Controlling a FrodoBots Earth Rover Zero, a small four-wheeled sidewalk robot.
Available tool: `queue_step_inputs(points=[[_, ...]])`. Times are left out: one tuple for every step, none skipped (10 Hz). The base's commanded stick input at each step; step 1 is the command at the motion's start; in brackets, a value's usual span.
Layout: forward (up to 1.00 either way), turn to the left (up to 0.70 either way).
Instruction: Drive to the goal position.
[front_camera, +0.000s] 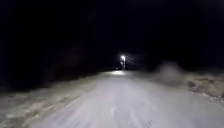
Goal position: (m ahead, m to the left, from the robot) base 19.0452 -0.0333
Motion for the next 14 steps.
queue_step_inputs(points=[[1.00, 0.00], [1.00, 0.00], [1.00, 0.00], [1.00, 0.00], [1.00, 0.00], [1.00, 0.00], [1.00, 0.00], [1.00, 0.00], [1.00, 0.00], [1.00, 0.00], [1.00, 0.00], [1.00, 0.01], [1.00, 0.02], [1.00, 0.02]])
